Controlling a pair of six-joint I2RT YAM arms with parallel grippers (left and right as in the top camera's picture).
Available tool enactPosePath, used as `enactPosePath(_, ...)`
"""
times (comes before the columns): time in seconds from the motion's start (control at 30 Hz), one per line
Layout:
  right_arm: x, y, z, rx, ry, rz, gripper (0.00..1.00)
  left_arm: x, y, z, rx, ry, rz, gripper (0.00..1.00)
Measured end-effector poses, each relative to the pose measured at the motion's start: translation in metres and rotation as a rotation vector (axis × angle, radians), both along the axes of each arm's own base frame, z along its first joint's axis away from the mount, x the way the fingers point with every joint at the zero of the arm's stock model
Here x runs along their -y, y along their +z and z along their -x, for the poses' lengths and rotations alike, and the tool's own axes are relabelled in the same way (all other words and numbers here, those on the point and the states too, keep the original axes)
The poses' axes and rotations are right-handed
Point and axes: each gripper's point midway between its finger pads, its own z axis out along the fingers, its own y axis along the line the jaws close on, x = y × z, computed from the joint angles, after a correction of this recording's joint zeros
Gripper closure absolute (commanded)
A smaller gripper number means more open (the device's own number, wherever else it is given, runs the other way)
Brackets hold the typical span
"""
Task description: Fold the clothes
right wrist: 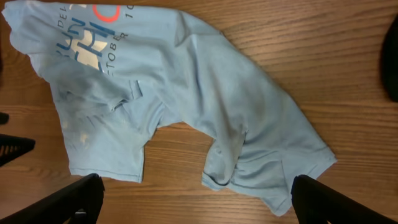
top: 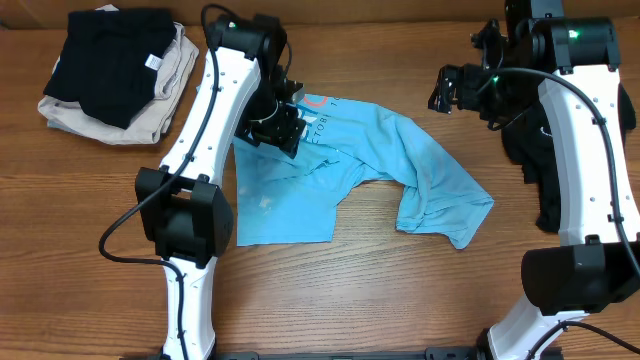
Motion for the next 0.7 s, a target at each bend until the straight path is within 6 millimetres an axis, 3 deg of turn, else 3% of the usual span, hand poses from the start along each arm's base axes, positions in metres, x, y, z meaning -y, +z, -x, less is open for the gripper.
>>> enactPosePath(0.2, 0.0, -0.005, -0.003, 0.003, -0.001, 0.002, 0.0, -0.002, -0.018, 0.005, -0.038, 0.022, -0.024, 0.21)
enactPosePath(0.57, 0.003, -0.042, 0.004, -0.077, -0.004, 0.021, 0.0, -0.011, -0.054, -0.007, 0.006, 0.19, -0.125, 0.22)
enactPosePath(0.7, 0.003, -0.047, 0.001, -0.072, -0.004, 0.021, 0.0, -0.017, -0.064, 0.001, 0.021, 0.225, -0.142, 0.19)
